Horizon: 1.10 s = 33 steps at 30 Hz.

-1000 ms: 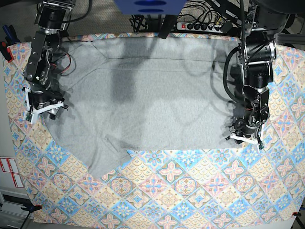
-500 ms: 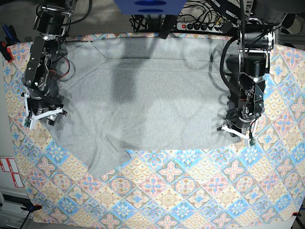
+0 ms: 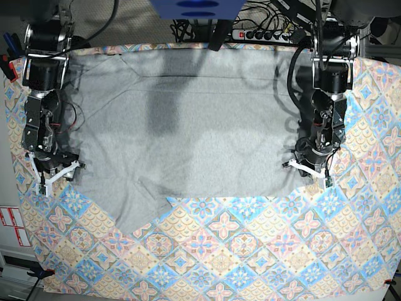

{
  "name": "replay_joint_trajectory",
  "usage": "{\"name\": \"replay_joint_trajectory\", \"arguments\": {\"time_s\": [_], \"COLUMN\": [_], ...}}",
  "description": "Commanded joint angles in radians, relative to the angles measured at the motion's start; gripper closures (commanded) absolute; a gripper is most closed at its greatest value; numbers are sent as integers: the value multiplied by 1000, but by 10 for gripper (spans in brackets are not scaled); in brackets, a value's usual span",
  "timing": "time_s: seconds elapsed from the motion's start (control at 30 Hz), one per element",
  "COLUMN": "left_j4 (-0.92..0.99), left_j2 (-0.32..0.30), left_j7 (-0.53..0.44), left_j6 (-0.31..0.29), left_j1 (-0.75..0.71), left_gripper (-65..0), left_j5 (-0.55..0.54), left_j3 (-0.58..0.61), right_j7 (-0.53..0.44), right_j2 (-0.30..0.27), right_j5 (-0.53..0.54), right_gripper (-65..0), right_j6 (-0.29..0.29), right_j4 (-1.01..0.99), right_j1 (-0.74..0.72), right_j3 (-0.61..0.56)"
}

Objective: Fold the T-shirt properly
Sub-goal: 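Move both grippers down along the shirt's sides toward the hem, then grasp the shirt's hem corners with both grippers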

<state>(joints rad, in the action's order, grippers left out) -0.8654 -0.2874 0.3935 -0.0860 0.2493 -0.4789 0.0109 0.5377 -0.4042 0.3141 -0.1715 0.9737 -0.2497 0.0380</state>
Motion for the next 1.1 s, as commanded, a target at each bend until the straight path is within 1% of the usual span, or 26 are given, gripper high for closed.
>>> {"name": "replay_joint_trajectory", "arguments": {"time_s": [0.0,0.1,0.27,0.4,0.57,0.77,0.8,0.9,0.93,0.97,1.0,1.07], "left_j4": [-31,-62,-68,-68,-68,-68,-68,-68,-68,-68,-68,-68], "left_j2": [-8,-8,-9,-9,-9,-9,-9,-9,-9,-9,-9,-9], "left_j7": [17,17,17,17,15,15,15,15,15,15,15,15], "left_j6": [-4,-2,-2,-2,-2,-2,-2,-2,-2,-2,-2,-2], "left_j1": [5,-12,-31,-40,-44,-44,-44,-44,-44,-44,-44,-44], "left_gripper": [0,0,0,0,0,0,0,0,0,0,0,0], "left_j5": [-2,-2,-2,-2,-2,-2,-2,-2,-2,-2,-2,-2], "left_j3": [-1,-1,-1,-1,-1,-1,-1,-1,-1,-1,-1,-1], "right_j7": [-40,-98,-206,-305,-388,-396,-396,-396,-396,-396,-397,-397], "right_j2": [-31,-65,-91,-98,-98,-94,-92,-91,-91,-89,-89,-89], "right_j5": [0,0,-2,-2,-2,-2,-2,-2,-2,-2,-2,-2], "right_gripper": [-320,-320,-320,-320,-320,-320,-320,-315,-315,-314,-310,-280], "right_j6": [-3,-44,-95,-118,-118,-124,-142,-241,-264,-277,-279,-285], "right_j4": [-25,-149,-339,-462,-563,-566,-566,-566,-568,-568,-568,-568], "right_j1": [-46,-122,-218,-260,-274,-267,-267,-265,-264,-257,-236,-214], "right_j3": [-22,-131,-257,-309,-318,-320,-320,-320,-320,-320,-320,-316]}}
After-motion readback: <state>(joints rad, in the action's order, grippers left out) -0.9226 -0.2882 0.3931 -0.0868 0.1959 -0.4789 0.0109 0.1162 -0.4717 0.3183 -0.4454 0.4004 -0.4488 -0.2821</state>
